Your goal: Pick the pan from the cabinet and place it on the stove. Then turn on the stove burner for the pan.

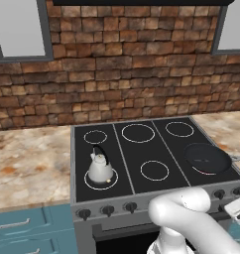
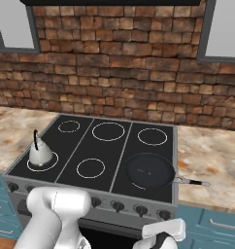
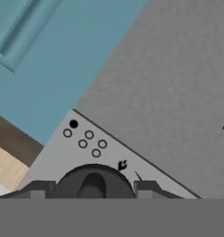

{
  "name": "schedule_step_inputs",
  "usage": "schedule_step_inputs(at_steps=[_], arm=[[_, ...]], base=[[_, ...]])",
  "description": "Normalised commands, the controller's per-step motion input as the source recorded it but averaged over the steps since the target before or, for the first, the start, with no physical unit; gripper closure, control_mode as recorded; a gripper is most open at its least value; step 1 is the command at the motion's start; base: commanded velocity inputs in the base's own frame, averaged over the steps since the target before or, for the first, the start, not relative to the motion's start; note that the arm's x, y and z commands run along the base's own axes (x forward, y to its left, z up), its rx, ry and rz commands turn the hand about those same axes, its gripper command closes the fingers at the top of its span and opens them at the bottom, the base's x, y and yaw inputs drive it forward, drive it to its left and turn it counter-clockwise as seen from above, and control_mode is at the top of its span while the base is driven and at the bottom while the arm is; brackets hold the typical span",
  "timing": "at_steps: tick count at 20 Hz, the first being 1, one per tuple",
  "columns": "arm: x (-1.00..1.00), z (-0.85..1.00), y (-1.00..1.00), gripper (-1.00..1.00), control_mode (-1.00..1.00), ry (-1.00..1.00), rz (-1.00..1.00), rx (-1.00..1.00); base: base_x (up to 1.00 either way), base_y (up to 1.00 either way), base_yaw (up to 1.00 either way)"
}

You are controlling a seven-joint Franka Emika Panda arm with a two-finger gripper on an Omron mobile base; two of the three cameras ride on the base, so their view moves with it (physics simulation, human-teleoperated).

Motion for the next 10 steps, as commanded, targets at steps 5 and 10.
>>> schedule_step_inputs(at_steps=[5, 10], arm=[[-0.13, 0.37, 0.00, 1.00, -1.00, -0.07, 0.00, -0.43], [-0.15, 0.25, 0.02, 1.00, -1.00, -0.07, 0.00, -0.38]], base=[[0.00, 0.00, 0.00], [0.00, 0.00, 0.00]])
